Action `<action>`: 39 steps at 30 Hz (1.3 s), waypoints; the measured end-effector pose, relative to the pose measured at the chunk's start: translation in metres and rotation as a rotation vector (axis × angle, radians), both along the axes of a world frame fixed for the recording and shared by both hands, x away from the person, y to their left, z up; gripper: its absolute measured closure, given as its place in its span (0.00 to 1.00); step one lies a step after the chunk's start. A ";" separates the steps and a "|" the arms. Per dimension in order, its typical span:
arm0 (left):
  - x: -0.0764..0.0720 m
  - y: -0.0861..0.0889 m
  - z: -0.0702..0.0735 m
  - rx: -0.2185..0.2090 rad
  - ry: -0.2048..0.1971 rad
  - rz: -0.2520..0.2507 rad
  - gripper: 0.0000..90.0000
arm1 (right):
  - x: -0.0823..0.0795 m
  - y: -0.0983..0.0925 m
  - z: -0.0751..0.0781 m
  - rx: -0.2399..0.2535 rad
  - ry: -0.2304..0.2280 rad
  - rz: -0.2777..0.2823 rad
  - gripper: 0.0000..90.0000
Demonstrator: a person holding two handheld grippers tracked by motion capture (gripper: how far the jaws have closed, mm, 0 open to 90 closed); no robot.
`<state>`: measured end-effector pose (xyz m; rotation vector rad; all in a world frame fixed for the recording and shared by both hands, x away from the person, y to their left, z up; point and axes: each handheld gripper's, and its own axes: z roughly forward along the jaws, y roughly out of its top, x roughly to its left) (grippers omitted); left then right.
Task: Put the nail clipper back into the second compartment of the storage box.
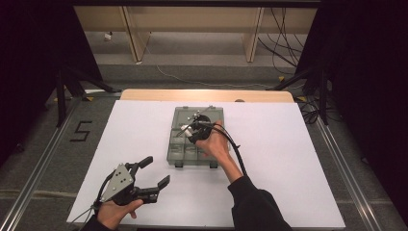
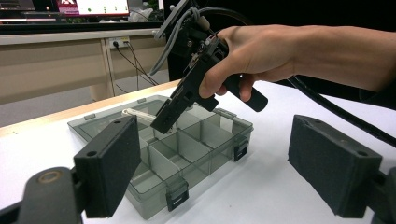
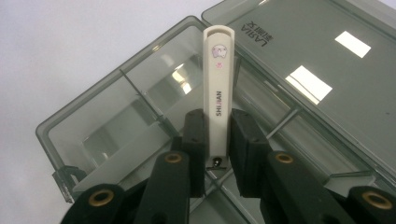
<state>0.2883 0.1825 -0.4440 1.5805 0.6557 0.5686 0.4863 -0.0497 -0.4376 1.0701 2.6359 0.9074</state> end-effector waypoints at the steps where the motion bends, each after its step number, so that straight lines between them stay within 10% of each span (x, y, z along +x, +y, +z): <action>1: 0.000 0.000 0.000 0.000 0.001 0.001 0.19 | 0.000 0.000 -0.001 -0.005 -0.002 -0.005 0.86; 17: -0.001 0.000 0.000 -0.009 0.004 0.001 0.19 | 0.001 0.004 -0.003 -0.025 0.008 0.002 0.85; 39: 0.001 0.000 0.000 0.005 -0.007 0.004 0.19 | -0.008 -0.023 0.036 0.046 -0.137 -0.013 0.45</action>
